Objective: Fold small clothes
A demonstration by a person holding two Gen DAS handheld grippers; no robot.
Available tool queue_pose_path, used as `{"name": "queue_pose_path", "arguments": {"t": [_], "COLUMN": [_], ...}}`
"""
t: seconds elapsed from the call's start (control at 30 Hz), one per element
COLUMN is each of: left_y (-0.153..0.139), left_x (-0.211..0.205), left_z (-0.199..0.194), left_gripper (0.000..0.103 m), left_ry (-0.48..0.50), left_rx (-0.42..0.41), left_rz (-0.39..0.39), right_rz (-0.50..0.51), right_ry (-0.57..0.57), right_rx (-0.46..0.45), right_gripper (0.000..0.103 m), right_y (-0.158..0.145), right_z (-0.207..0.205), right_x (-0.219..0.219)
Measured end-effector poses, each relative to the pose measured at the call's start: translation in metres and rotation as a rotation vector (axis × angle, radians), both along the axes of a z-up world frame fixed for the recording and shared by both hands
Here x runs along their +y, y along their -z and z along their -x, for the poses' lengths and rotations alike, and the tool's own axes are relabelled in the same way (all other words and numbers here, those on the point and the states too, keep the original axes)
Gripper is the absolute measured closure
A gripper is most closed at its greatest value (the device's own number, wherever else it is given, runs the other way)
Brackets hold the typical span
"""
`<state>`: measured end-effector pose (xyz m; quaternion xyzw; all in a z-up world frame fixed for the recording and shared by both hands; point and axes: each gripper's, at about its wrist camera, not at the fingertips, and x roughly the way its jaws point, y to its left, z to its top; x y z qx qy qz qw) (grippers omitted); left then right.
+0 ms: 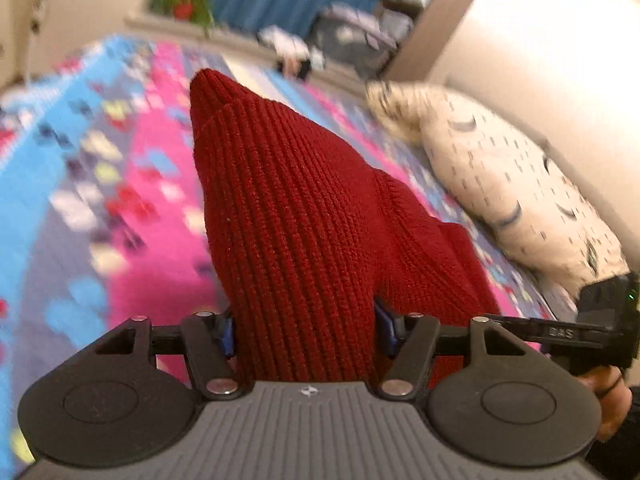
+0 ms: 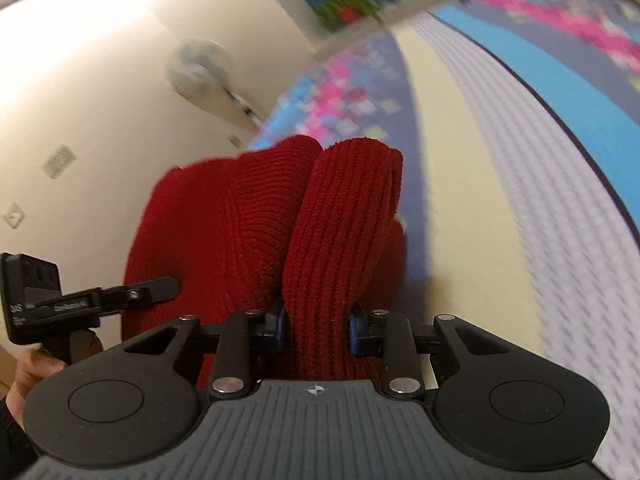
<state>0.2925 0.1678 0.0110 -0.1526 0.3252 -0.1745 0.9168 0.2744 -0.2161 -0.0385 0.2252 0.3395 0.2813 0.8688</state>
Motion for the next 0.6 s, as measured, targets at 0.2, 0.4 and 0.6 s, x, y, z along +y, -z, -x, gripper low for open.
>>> {"name": "queue_pose_path", "arguments": {"t": [0.2, 0.4, 0.6], "left_y": [0.004, -0.009, -0.006], "left_x": [0.048, 0.064, 0.04], "left_z": [-0.006, 0.004, 0.008], "left_gripper": [0.023, 0.023, 0.024], "left_ry": [-0.265, -0.298, -0.173], "left_rx": [0.024, 0.05, 0.065], "left_rz": [-0.049, -0.031, -0.093], "right_rz": [0.111, 0.064, 0.227], "right_ry": [0.152, 0.056, -0.144], "right_rx": [0.081, 0.056, 0.099], "right_gripper": [0.049, 0.045, 0.077], "right_y": [0.011, 0.007, 0.024], "right_z": [-0.041, -0.023, -0.015], "right_x": [0.046, 0.048, 0.081]}}
